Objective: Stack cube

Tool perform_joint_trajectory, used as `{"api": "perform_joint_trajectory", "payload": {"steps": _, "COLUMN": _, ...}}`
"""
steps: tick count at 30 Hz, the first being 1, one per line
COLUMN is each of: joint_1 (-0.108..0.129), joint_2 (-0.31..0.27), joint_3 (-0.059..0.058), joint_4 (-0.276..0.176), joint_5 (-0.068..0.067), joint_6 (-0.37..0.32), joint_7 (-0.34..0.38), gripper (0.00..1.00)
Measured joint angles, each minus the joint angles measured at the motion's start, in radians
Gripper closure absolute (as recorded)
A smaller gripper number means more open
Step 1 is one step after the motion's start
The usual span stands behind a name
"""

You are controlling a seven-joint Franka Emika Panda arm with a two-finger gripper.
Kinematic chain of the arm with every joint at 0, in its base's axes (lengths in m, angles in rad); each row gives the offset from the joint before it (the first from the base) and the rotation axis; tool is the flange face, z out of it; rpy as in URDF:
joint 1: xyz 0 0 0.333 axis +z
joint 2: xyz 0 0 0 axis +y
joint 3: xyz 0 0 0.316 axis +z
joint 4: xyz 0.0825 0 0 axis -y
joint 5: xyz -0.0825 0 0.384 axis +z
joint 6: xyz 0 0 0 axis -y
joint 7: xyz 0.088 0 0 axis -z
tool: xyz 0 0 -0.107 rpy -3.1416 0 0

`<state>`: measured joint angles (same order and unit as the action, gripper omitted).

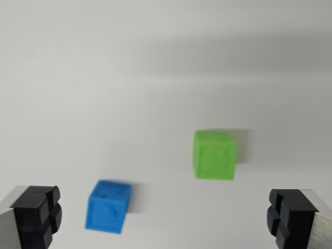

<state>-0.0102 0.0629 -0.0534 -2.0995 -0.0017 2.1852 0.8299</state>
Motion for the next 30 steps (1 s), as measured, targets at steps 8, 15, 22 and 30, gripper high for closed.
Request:
{"api": "perform_joint_trajectory", "payload": {"steps": 8, "joint_1": -0.007, "joint_2": -0.003, "joint_3": -0.008, "joint_4": -0.063, "joint_5": 0.001, "joint_6": 0.056, "joint_7": -0.015, "gripper": 0.0}}
{"api": "perform_joint_trajectory", "payload": {"steps": 15, "joint_1": -0.016, "joint_2": -0.003, "joint_3": -0.015, "joint_4": -0.119, "joint_5": 0.002, "joint_6": 0.11, "joint_7": -0.031, "gripper": 0.0}}
{"api": "perform_joint_trajectory", "payload": {"steps": 22, "joint_1": -0.024, "joint_2": 0.002, "joint_3": -0.024, "joint_4": -0.177, "joint_5": 0.004, "joint_6": 0.17, "joint_7": -0.051, "gripper": 0.0}}
{"api": "perform_joint_trajectory", "payload": {"steps": 30, "joint_1": -0.036, "joint_2": 0.019, "joint_3": -0.034, "joint_4": -0.239, "joint_5": 0.009, "joint_6": 0.242, "joint_7": -0.075, "gripper": 0.0}}
